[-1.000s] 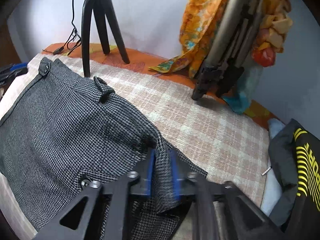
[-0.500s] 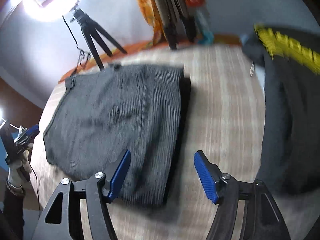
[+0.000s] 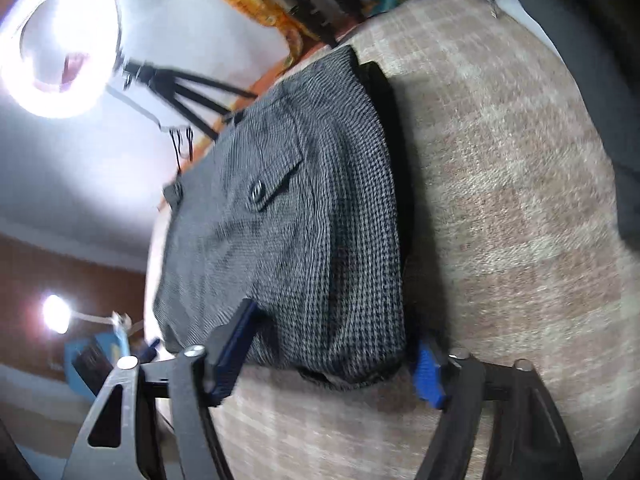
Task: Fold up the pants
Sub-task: 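Grasp the edge of the folded shorts with the right gripper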
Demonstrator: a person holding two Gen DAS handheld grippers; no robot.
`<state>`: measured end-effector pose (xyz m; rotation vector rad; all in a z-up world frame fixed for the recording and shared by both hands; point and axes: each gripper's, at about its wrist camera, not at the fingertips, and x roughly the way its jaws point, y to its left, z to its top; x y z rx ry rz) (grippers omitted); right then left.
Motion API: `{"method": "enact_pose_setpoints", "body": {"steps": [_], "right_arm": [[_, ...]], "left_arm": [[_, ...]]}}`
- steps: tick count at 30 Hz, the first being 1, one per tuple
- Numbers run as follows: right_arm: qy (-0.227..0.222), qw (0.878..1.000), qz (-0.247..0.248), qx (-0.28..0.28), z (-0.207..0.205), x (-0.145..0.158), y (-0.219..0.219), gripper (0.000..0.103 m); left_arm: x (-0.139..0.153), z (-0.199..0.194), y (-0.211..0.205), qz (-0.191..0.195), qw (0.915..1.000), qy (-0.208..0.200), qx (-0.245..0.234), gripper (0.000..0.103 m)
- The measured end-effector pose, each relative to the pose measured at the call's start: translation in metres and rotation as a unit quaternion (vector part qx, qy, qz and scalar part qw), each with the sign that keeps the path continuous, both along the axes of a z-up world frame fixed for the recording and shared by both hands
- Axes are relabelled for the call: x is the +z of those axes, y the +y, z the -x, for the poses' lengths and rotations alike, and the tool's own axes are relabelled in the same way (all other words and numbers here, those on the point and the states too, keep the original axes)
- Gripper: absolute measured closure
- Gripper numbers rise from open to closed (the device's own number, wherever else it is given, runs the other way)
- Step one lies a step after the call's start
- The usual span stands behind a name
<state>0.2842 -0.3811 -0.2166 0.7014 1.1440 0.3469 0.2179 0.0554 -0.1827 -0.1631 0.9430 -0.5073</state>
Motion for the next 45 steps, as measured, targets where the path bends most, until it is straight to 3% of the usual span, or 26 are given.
{"method": "enact_pose_setpoints", "body": {"steps": [3, 5, 10, 14, 17, 19, 20, 23, 27, 36, 40, 45], "right_arm": [[-0.004, 1.000, 0.012, -0.011, -0.001, 0.003, -0.001, 0.077], [-0.020, 0.999, 0.049, 0.004, -0.002, 0.015, 0.006, 0.085], [-0.085, 0.984, 0.154, 0.027, 0.002, 0.056, 0.023, 0.090], [-0.062, 0.983, 0.170, 0.019, 0.000, 0.035, 0.024, 0.090], [-0.051, 0.987, 0.153, 0.009, 0.002, 0.021, 0.016, 0.085], [-0.044, 0.989, 0.144, 0.003, 0.004, 0.024, 0.012, 0.074], [-0.042, 0.988, 0.147, 0.001, 0.006, 0.027, 0.011, 0.062], [-0.046, 0.987, 0.157, 0.001, 0.016, 0.040, 0.010, 0.058], [-0.060, 0.988, 0.140, -0.014, 0.033, 0.048, 0.013, 0.039], [-0.027, 0.997, 0.012, -0.067, 0.048, 0.015, 0.013, 0.036], [-0.017, 0.996, -0.010, -0.091, 0.039, 0.004, 0.014, 0.036], [-0.016, 0.985, -0.047, -0.163, 0.029, -0.004, 0.008, 0.036]], "left_arm": [[0.006, 0.002, -0.012, -0.010, 0.9998, -0.014, -0.004, 0.059], [0.014, 0.005, -0.020, -0.034, 0.9987, -0.037, -0.006, 0.059], [0.025, 0.000, -0.031, -0.068, 0.9948, -0.076, -0.001, 0.059], [0.021, -0.021, -0.047, -0.108, 0.9898, -0.094, 0.000, 0.059], [0.009, -0.028, -0.064, -0.142, 0.9851, -0.096, -0.017, 0.059], [-0.005, -0.034, -0.072, -0.189, 0.9775, -0.093, -0.014, 0.059], [-0.011, -0.036, -0.071, -0.193, 0.9774, -0.085, -0.012, 0.058], [-0.029, -0.037, -0.068, -0.194, 0.9783, -0.071, -0.015, 0.058], [-0.026, -0.033, -0.068, -0.187, 0.9791, -0.079, -0.014, 0.058], [-0.001, -0.029, -0.082, -0.170, 0.9797, -0.106, -0.017, 0.058], [0.001, -0.035, -0.098, -0.181, 0.9765, -0.113, -0.030, 0.058], [-0.011, -0.043, -0.101, -0.200, 0.9737, -0.106, -0.030, 0.058]]}}
